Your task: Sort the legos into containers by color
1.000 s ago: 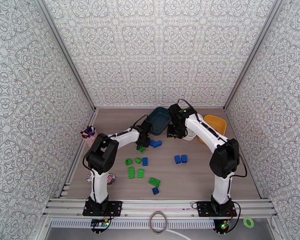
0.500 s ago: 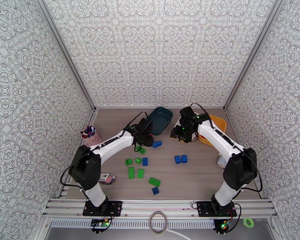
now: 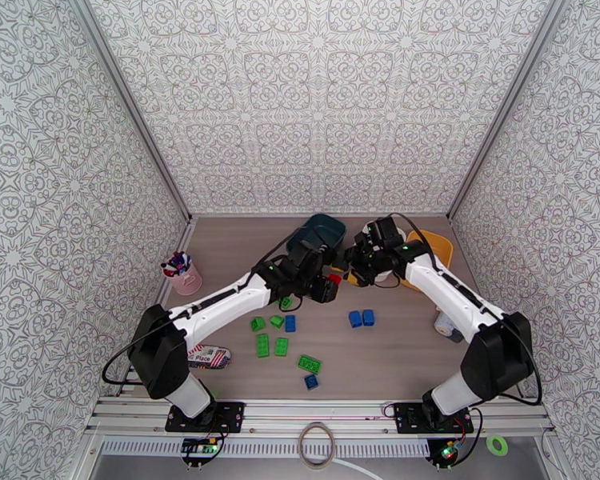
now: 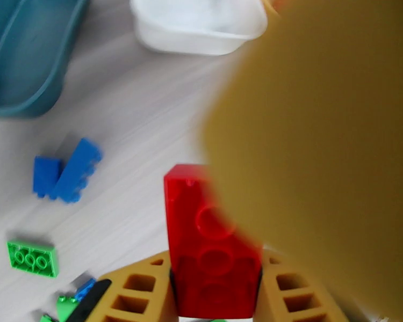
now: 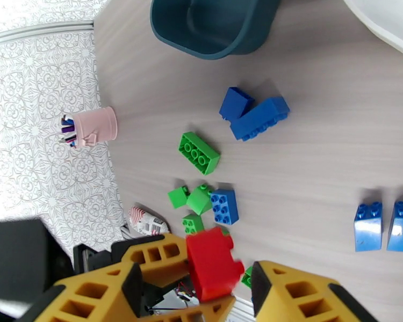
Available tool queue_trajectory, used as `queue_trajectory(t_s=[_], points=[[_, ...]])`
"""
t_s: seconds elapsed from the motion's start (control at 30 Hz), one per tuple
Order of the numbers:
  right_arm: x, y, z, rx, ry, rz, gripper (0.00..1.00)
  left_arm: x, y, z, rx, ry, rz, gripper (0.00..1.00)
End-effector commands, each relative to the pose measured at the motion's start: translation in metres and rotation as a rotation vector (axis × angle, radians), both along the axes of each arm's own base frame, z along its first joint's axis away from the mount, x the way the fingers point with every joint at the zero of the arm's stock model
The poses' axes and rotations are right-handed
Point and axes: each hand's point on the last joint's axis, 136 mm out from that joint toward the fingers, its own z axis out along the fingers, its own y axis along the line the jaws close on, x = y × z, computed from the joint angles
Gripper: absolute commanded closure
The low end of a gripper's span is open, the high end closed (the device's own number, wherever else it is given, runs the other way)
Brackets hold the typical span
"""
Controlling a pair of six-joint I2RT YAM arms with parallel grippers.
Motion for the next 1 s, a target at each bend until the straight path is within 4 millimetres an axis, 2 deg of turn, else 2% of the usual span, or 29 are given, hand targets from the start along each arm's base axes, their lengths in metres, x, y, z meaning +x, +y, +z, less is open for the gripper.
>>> queue_trajectory(t_s=[0.0, 0.17, 0.47, 0.6, 0.83, 0.9, 0.97], points=[[-0.005, -0.003, 0.010, 0.048, -0.007, -0.010, 0.42, 0.003, -0.007, 0.031, -0.048, -0.098, -0.027, 0.70], [-0.010, -0.011, 0.003, 0.041, 0.007, -0.020, 0.43, 0.004, -0.008, 0.038, -0.059, -0.097, -0.027, 0.70], [-0.015, -0.003, -0.004, 0.108, 0.031, -0.008, 0.48, 0.010, -0.009, 0.042, -0.075, -0.086, -0.024, 0.71], [-0.013, 0.001, -0.003, 0.141, 0.026, -0.003, 0.52, 0.005, -0.015, 0.041, -0.092, -0.049, -0.064, 0.72], [-0.013, 0.004, -0.006, 0.159, 0.037, 0.005, 0.67, 0.008, -0.015, 0.034, -0.101, 0.000, -0.054, 0.71], [-0.013, 0.005, -0.005, 0.166, 0.033, 0.009, 0.72, 0.011, -0.013, 0.034, -0.108, 0.009, -0.037, 0.66], [-0.014, 0.004, -0.005, 0.166, 0.035, 0.009, 0.77, 0.016, -0.010, 0.034, -0.110, 0.014, -0.013, 0.54]])
